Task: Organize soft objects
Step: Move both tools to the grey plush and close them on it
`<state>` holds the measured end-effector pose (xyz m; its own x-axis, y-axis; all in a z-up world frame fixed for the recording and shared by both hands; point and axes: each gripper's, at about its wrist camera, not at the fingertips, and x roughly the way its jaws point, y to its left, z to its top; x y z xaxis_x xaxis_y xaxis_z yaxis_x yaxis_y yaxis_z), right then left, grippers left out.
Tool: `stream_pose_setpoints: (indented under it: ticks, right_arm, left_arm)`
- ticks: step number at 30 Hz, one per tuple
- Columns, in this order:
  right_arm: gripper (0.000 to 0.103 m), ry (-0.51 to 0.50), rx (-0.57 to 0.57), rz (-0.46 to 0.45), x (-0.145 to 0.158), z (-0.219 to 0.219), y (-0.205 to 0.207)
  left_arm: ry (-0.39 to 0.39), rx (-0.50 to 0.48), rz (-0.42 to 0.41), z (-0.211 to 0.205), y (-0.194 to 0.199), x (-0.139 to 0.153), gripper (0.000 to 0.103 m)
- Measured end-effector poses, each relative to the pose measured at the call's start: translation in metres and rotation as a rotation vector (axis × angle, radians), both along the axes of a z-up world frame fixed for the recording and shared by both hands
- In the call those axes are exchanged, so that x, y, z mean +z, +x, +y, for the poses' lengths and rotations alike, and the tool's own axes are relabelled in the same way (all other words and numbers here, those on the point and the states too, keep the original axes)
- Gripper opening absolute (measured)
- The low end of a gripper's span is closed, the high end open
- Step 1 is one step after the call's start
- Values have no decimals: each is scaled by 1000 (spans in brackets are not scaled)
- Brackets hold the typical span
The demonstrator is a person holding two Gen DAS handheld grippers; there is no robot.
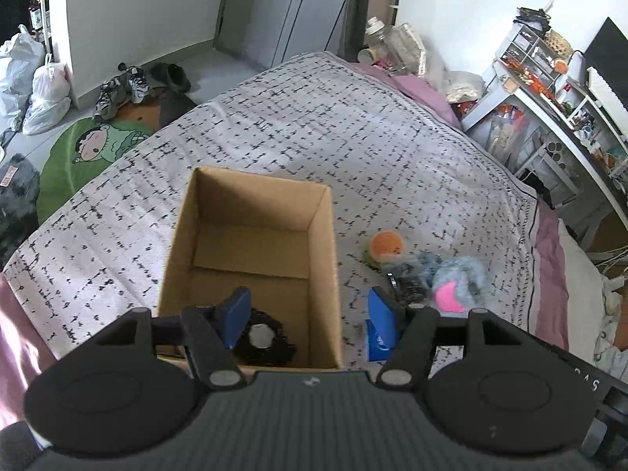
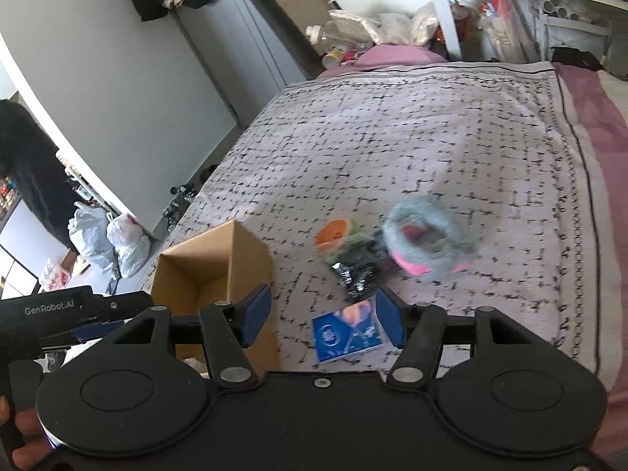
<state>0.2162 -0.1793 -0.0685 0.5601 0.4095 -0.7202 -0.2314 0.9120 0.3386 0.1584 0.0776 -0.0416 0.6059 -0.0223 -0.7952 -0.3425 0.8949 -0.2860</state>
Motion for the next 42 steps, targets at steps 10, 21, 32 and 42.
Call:
stream_pose_setpoints:
  ticks: [10, 21, 32, 42]
  right_arm:
    - [59, -3, -24, -1, 7, -39, 14]
    - [59, 37, -84, -19, 6, -73, 37]
    - [53, 172, -177, 63, -37, -112, 62]
    - [53, 166, -196, 131, -66, -108, 84]
  left_arm:
    - [-6, -40, 2, -36, 11, 1, 64]
    - [-6, -70, 0, -70, 28, 2, 64]
    - [6, -112, -29, -107, 57, -19, 64]
    - [-15, -148, -1, -138, 92, -52, 61]
